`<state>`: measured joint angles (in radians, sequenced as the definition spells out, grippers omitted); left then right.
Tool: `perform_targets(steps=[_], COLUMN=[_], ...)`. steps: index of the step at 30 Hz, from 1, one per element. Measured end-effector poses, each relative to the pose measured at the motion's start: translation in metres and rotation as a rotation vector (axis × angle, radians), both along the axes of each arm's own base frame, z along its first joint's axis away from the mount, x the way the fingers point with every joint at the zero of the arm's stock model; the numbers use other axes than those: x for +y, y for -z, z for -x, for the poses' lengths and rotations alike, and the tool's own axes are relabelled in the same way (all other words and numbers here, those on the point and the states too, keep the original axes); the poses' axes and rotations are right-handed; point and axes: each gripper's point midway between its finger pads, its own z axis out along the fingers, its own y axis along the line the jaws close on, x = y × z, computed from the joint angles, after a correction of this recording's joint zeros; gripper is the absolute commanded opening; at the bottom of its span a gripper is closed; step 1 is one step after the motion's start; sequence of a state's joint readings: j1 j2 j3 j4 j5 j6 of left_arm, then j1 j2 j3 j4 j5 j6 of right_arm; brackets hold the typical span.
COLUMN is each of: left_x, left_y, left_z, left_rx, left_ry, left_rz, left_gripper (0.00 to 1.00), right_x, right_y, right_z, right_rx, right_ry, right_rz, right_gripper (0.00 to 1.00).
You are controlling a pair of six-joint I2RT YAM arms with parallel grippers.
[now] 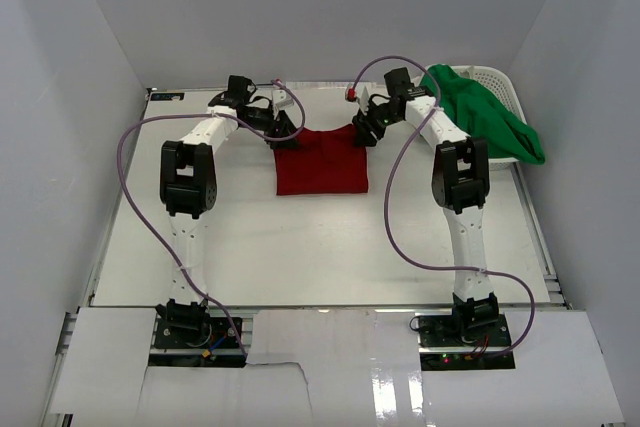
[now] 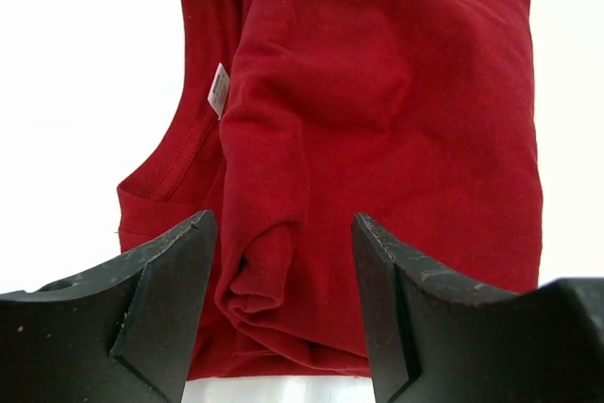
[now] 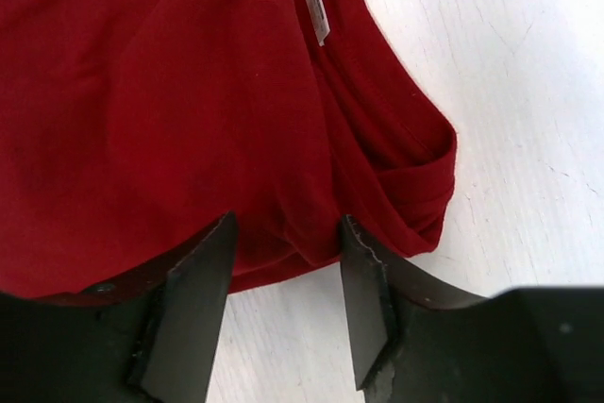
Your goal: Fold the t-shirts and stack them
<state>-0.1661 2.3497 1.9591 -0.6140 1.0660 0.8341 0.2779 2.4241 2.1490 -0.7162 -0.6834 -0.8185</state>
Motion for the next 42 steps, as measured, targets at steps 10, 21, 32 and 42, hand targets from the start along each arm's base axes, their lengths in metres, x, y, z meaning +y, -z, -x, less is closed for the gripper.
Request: perform_targets(steps=[10,21,32,42], left_x=[-0.002,-0.001,-0.001,0.004], left_y=[-0.007,0.021,0.019,0.020], left_z=[-0.005,-0.007,-0.018,-0.038], left_rx=[-0.023,0.034,0.024,0.006], left_ry=[0.003,-0.007,-0.054,-0.152], left_rz=[0.003,-0.008,-0.023,-0.056], left_gripper=[0.68,0.47,0.07,0.00], right_x=[0.003,0.004,0.005,-0.002], right_y=[-0.003,-0.006,-0.007,0.001], right_z=[-0.007,-0.016,-0.019,-0.025], right_rx=[-0.022,-0.036,-0.042,-0.045], right_ry=[0.009,0.051,0.065,0.118], right_rz=[-0.010,-0.012,-0.010,0.029], right_gripper=[0.17,0.08,0.08,0.08])
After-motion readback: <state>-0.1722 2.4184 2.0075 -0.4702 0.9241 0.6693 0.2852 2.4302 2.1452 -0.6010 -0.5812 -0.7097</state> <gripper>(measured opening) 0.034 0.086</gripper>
